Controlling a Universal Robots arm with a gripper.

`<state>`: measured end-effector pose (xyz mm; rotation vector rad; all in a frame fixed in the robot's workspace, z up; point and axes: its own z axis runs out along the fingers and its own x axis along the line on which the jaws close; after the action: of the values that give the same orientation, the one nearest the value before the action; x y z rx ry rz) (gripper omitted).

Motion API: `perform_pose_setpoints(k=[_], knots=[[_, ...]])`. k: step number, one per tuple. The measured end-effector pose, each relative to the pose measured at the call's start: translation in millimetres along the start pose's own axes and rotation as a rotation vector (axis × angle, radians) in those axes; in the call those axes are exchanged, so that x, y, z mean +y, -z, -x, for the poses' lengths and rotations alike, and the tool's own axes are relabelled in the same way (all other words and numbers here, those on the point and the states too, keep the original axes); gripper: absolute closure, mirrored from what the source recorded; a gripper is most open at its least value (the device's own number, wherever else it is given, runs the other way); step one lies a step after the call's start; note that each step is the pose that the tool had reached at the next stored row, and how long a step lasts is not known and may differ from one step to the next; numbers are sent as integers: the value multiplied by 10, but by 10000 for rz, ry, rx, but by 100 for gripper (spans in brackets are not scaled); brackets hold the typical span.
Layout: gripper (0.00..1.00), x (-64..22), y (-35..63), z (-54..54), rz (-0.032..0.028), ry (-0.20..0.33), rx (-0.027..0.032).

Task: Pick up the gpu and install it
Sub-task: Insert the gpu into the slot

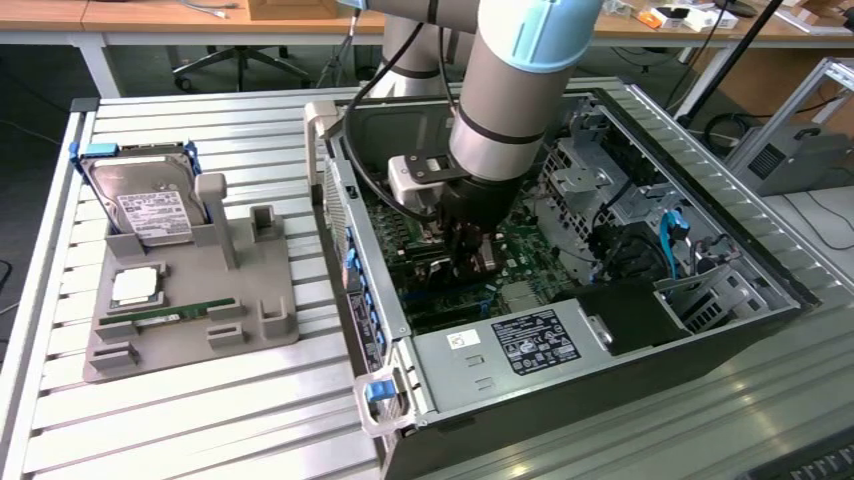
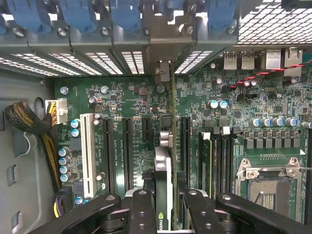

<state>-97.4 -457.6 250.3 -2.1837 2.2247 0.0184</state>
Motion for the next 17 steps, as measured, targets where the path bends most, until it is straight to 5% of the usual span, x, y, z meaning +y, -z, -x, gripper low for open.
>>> perform_pose_setpoints(k=[17], knots=[[73, 2, -18, 0, -1, 0, -1]])
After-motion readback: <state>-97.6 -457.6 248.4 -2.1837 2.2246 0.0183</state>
